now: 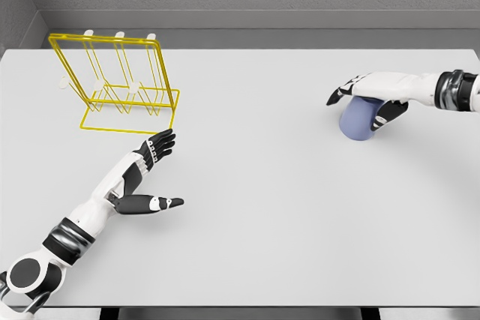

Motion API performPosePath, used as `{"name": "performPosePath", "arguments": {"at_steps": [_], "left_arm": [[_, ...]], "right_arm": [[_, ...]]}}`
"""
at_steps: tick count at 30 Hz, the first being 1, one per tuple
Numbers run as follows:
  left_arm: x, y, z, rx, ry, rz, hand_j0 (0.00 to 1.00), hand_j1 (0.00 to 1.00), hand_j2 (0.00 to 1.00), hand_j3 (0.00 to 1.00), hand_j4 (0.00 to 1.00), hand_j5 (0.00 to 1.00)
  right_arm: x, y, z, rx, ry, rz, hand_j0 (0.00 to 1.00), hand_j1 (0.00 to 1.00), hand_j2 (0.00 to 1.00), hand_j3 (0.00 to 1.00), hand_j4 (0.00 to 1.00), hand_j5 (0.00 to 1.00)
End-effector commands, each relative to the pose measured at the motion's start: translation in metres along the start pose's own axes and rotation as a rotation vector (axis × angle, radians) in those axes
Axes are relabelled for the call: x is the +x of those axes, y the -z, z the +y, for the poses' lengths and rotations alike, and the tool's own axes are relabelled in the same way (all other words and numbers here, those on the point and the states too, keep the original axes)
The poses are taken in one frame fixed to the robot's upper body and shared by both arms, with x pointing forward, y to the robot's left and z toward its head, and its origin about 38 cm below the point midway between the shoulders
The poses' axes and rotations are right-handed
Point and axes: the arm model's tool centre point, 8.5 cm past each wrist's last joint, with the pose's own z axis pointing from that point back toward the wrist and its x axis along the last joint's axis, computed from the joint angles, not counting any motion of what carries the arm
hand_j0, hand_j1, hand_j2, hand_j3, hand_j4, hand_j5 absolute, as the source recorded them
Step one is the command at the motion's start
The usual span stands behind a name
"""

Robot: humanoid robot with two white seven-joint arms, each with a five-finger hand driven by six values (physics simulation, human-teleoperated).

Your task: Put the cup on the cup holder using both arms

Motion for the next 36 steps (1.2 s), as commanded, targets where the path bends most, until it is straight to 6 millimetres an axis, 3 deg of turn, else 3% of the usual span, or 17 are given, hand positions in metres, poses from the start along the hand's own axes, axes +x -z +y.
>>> {"name": "performPosePath", "arguments": {"at_steps": [1,17,28,36], "left_arm": [[0.000,0.000,0.000,0.000,-0.001,0.000,1.00,1.00,1.00,1.00,1.00,1.00],[0.000,0.000,0.000,0.000,-0.001,0.000,1.00,1.00,1.00,1.00,1.00,1.00],[0.002,-0.001,0.004,0.007,0.006,-0.002,1.00,1.00,1.00,1.00,1.00,1.00],[0.003,-0.002,0.007,0.015,0.012,-0.004,1.00,1.00,1.00,1.00,1.00,1.00]], "right_arm": [[0.001,0.005,0.005,0.024,-0.024,0.000,0.67,0.67,0.67,0.67,0.67,0.67],[0.003,0.006,0.005,0.025,-0.029,-0.006,0.45,0.45,0.45,0.45,0.45,0.45],[0.011,0.015,0.005,0.022,-0.030,-0.032,0.43,0.43,0.43,0.43,0.43,0.43],[0.027,0.018,-0.006,0.004,-0.075,-0.073,0.41,0.41,0.41,0.41,0.41,0.41]]}}
